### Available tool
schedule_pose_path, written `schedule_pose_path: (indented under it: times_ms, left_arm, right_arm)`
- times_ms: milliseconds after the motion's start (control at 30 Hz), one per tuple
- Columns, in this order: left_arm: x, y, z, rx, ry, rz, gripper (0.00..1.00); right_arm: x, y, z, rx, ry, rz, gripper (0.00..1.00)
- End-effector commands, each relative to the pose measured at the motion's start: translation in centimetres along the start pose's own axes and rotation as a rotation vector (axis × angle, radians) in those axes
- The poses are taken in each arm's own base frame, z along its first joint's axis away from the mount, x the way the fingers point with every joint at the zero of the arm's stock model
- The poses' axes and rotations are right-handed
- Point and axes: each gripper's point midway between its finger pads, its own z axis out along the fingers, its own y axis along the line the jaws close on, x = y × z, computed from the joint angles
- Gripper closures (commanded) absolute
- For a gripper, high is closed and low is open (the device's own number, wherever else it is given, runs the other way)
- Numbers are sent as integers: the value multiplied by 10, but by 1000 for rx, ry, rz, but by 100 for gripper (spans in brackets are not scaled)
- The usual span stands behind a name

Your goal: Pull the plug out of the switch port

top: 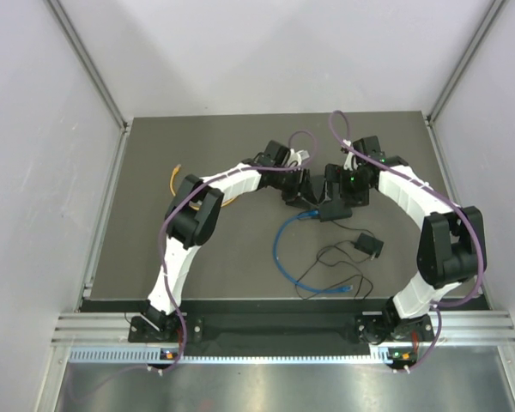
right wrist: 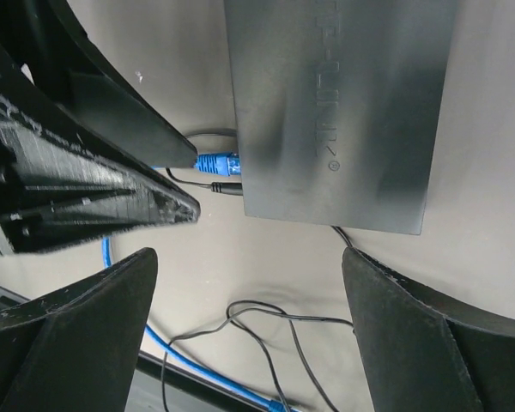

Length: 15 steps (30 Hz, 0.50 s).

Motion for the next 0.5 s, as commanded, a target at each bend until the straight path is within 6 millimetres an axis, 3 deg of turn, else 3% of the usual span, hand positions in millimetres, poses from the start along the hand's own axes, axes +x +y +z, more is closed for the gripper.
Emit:
schedule_pose_path:
  times_ms: [0,467]
  left_arm:
    - [-10,-18,2,59,-17,64,49]
    - [-12,-8,6,25,-7,84,52]
  right_arm:
    - [-8,5,0,-27,-33,-1,12]
    - [0,1,9,-17,1,16,16]
